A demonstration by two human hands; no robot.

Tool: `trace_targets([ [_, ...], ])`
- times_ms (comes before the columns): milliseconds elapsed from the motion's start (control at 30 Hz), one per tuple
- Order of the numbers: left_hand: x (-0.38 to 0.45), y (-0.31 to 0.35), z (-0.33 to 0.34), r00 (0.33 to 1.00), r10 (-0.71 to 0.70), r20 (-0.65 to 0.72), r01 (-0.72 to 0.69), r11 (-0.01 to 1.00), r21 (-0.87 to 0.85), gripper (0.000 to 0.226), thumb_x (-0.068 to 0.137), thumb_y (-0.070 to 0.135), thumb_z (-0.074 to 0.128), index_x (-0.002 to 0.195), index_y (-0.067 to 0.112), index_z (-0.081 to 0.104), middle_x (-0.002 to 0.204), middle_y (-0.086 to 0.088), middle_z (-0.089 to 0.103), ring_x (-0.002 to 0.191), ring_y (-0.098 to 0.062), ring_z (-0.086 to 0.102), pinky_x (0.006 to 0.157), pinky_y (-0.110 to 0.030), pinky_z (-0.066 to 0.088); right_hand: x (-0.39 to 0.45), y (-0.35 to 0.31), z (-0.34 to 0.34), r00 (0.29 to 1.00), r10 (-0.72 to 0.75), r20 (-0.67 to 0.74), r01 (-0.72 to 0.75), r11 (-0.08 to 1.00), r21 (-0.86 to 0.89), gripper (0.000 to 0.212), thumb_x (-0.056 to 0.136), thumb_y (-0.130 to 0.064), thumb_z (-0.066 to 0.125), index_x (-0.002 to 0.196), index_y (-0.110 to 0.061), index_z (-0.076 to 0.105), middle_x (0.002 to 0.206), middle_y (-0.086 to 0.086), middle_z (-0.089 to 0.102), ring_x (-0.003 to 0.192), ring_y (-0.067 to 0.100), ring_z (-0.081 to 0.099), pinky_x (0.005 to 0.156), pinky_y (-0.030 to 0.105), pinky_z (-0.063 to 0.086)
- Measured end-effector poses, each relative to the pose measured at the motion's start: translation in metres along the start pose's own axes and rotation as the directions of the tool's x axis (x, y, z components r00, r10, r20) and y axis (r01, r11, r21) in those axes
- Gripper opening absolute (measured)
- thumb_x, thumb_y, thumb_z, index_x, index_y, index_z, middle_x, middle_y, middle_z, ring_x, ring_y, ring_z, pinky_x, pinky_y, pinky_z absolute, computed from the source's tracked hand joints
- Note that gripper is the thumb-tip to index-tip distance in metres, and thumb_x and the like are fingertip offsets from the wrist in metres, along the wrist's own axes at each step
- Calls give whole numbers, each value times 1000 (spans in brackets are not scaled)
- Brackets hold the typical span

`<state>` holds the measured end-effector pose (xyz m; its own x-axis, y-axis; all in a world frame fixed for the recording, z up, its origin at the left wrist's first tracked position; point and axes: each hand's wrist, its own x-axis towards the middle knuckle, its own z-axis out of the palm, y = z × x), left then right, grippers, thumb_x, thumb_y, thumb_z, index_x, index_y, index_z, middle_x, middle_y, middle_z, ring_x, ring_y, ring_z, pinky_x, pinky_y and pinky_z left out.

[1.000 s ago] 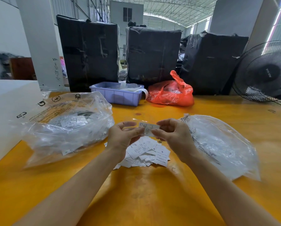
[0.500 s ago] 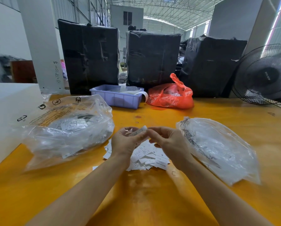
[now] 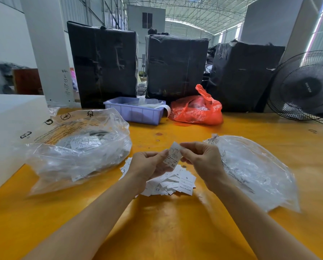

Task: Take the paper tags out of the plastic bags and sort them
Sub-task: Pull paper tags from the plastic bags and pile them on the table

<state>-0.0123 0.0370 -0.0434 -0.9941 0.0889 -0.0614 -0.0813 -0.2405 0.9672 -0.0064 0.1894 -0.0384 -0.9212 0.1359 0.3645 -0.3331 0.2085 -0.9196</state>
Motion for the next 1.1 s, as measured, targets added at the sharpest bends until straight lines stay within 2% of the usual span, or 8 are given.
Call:
trace_targets([
  [167, -1, -2, 5, 999, -42, -29, 39, 994, -106, 20, 80, 22, 71, 88, 4, 71, 76, -11, 74, 59, -20, 71, 44, -18, 50, -1, 0, 1, 999, 43, -19, -43, 999, 32, 14, 83, -3, 68, 75, -14, 70, 67, 5, 70, 56, 12, 65, 58, 26, 54],
  [300, -1, -3, 6, 989, -76, -126, 53, 983, -175, 28, 79, 25, 72, 96, 3, 70, 81, -12, 72, 65, -20, 69, 47, -20, 53, -3, -2, 4, 995, 87, 56, -85, 996, -33, 11, 81, -5, 70, 72, -11, 69, 69, 9, 69, 62, 16, 63, 62, 29, 50],
  [500, -1, -4, 9, 980, -115, -160, 85, 979, -183, 30, 75, 33, 74, 94, 10, 71, 77, -5, 67, 70, -17, 62, 52, -23, 48, -7, -3, 7, 982, 111, 153, -102, 992, -70, 2, 86, -11, 66, 88, -10, 67, 77, 6, 69, 65, 11, 65, 62, 24, 50],
  [600, 0, -5, 8, 982, -147, -117, 119, 968, -219, 27, 74, 35, 75, 89, 12, 71, 78, -5, 66, 78, -20, 60, 60, -27, 47, -8, -4, 7, 982, 51, 182, -42, 998, -52, 14, 86, -13, 66, 100, -11, 69, 78, 4, 71, 64, 10, 66, 63, 23, 53],
  [700, 1, -5, 7, 988, -149, -29, 135, 950, -282, 22, 75, 32, 73, 84, 12, 73, 72, -3, 69, 77, -20, 64, 63, -29, 53, -10, -5, 8, 974, 16, 226, -4, 998, -55, 16, 82, -10, 71, 97, -9, 71, 79, 7, 72, 67, 13, 65, 63, 23, 54],
  [900, 5, 1, 1, 994, -107, 6, 107, 992, -66, 18, 75, 20, 75, 80, 6, 66, 66, -8, 71, 54, -16, 67, 46, -22, 53, 0, -3, 0, 980, 191, 50, -197, 960, 201, 16, 76, 0, 72, 87, -11, 69, 74, 9, 71, 65, 17, 64, 63, 27, 52],
  [1000, 7, 3, -5, 995, -100, 30, 99, 995, 33, 5, 75, 5, 74, 76, 3, 69, 65, -11, 71, 50, -16, 67, 44, -18, 51, 2, -1, -4, 972, 230, 41, -233, 943, 236, 15, 76, 1, 72, 87, -9, 69, 67, 5, 69, 58, 14, 64, 61, 26, 54],
  [1100, 9, 8, -9, 997, -57, 42, 51, 991, 124, 5, 72, 4, 75, 75, 5, 71, 65, -7, 72, 51, -13, 67, 45, -17, 50, 3, 0, -3, 978, 207, 13, -204, 952, 228, 13, 76, 1, 71, 84, -9, 69, 63, 4, 69, 54, 12, 64, 59, 24, 56],
])
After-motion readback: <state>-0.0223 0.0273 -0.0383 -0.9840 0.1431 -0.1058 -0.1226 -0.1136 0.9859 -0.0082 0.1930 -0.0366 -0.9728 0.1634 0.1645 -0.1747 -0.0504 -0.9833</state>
